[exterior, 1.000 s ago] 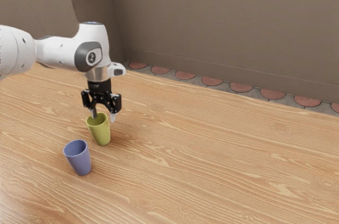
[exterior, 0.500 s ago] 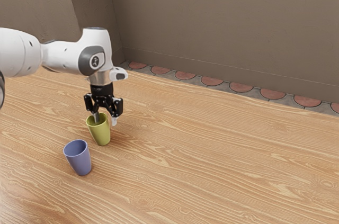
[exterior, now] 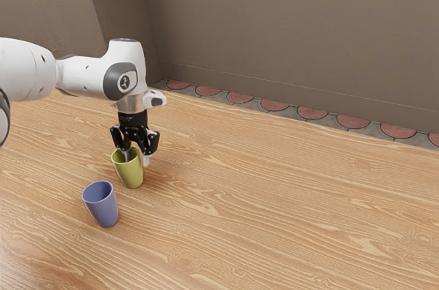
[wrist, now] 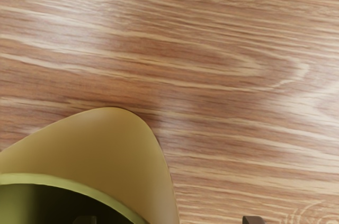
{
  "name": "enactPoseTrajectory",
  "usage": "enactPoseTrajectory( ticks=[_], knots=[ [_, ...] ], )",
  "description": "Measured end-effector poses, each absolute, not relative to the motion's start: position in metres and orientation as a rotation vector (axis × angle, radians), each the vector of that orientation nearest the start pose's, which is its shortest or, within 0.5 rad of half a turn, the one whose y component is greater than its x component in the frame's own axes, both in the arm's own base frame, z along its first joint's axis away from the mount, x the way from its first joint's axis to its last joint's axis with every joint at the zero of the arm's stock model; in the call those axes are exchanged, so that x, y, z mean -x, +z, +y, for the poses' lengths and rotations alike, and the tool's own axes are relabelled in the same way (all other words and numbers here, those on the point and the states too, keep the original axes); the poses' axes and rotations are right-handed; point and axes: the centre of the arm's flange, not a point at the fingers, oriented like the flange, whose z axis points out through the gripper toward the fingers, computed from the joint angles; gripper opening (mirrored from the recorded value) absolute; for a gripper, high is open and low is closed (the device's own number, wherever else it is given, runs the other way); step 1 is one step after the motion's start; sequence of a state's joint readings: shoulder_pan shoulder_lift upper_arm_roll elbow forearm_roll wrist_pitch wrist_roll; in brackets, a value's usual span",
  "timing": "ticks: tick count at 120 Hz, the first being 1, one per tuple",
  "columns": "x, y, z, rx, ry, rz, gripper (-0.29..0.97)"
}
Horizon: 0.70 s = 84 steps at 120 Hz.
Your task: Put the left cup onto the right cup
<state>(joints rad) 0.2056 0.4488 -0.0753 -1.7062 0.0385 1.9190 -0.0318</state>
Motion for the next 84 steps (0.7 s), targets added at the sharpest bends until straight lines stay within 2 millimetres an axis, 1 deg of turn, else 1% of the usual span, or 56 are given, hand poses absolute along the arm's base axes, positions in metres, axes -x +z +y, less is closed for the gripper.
enactPoseTrajectory(
  ticks=[42,84],
  knots=[
    [-0.6308,0.3147,0.0942,3.118,0.37,-0.238,0.1],
    [-0.6308,0.3152,0.0944,3.117,0.372,-0.235,-0.06]
  ],
)
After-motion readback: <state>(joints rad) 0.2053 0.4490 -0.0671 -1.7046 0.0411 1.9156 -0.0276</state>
